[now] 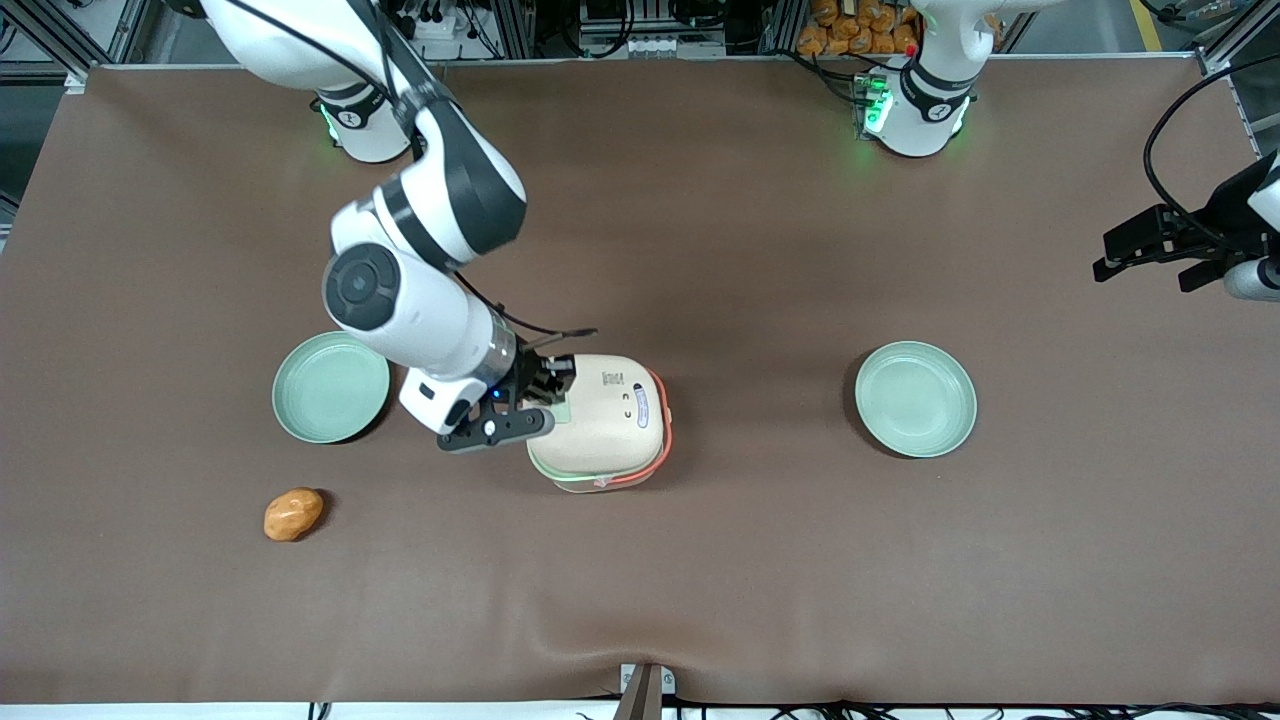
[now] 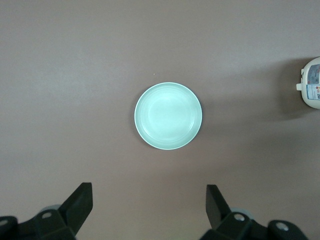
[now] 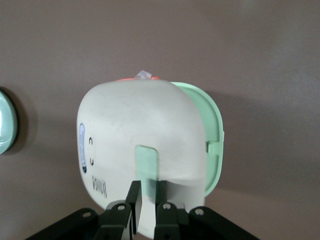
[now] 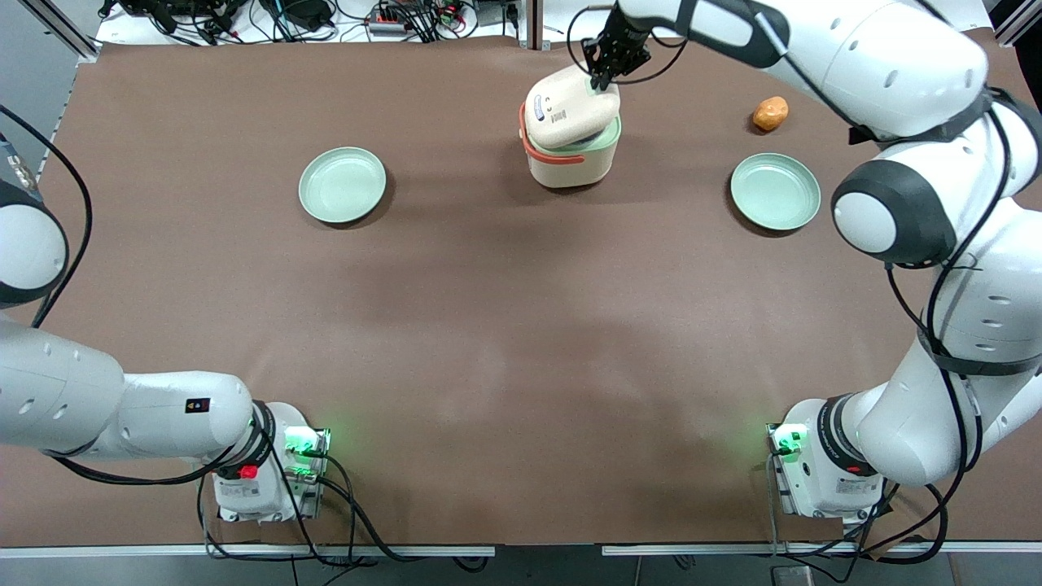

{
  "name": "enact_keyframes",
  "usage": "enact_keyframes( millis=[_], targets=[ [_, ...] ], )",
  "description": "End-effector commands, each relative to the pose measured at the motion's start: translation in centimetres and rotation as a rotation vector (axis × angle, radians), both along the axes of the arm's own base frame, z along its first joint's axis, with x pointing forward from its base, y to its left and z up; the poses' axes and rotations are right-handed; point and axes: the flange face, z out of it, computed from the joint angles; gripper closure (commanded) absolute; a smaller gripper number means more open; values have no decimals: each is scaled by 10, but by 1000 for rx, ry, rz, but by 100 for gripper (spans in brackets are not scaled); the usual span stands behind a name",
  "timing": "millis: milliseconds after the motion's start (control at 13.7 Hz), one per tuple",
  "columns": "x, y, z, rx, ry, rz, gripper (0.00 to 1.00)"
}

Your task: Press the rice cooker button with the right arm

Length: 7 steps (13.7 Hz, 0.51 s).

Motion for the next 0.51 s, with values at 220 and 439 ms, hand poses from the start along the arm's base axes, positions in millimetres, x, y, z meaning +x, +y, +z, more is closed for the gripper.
enact_keyframes(
  millis=[220,439],
  targets=[
    [-26,-36,86,9,38,1,37],
    [-35,-93,140,-41,-4,-9,0]
  ],
)
